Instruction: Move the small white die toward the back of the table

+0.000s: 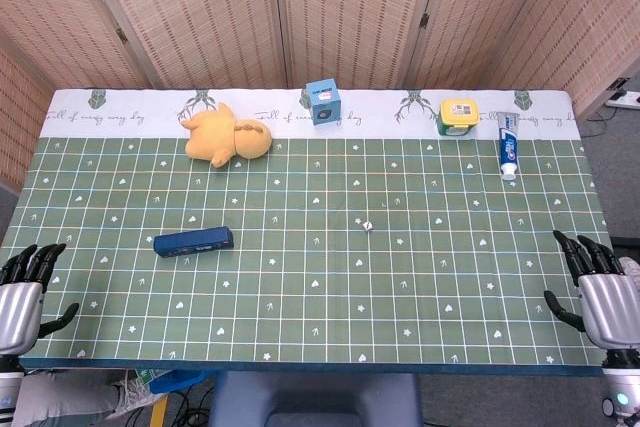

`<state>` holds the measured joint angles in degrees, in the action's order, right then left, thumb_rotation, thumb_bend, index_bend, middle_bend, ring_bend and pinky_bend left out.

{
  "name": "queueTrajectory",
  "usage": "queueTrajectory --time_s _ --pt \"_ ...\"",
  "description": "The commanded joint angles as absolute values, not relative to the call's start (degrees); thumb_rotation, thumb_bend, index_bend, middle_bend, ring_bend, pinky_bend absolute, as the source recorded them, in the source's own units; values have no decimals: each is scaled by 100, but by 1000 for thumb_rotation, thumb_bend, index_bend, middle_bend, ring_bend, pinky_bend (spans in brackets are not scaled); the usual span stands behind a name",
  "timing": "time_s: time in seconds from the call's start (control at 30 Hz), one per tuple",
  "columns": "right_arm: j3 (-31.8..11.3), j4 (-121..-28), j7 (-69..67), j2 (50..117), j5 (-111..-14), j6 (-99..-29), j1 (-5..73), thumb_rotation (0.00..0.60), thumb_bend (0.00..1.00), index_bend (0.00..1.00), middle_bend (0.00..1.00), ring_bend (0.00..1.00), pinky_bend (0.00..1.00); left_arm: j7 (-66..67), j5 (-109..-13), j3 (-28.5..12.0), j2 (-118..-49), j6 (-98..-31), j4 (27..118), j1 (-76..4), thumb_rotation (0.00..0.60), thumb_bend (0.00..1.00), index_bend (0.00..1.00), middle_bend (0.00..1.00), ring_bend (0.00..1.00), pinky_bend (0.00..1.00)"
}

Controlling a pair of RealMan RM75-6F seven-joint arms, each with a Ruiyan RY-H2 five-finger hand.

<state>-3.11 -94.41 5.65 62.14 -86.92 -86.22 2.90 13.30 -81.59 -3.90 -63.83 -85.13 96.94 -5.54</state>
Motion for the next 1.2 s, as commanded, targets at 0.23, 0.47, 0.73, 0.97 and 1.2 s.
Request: queueTrajectory --time_s 0.23,0.47,0.73,0.97,1.2 --pt "-312 -9407 533 6257 -8733 -8587 329 600 227 35 216 148 175 1275 -8252 -378 -6407 -8596 9629 -532 600 236 137 161 103 163" --pt "-383 -9411 624 6307 -8819 -8459 507 600 227 35 260 170 205 1259 -8348 -365 -6440 -8674 9621 -516 600 237 138 161 103 163" --pt "-708 -9634 1264 6331 -8899 -7842 1205 600 244 35 412 356 369 1187 -8393 -372 -6437 -8702 9602 -515 600 236 141 161 103 163" --pt "-989 -9831 1808 6622 -8570 -6674 2121 600 243 159 713 796 835 1153 -8450 -359 -6434 -8767 9606 -484 600 236 143 161 103 163" --pt "-1213 -9526 2407 7255 -7866 -5635 2972 600 261 267 856 954 974 1122 -8467 -330 -6384 -8843 9604 -413 600 236 144 161 103 163"
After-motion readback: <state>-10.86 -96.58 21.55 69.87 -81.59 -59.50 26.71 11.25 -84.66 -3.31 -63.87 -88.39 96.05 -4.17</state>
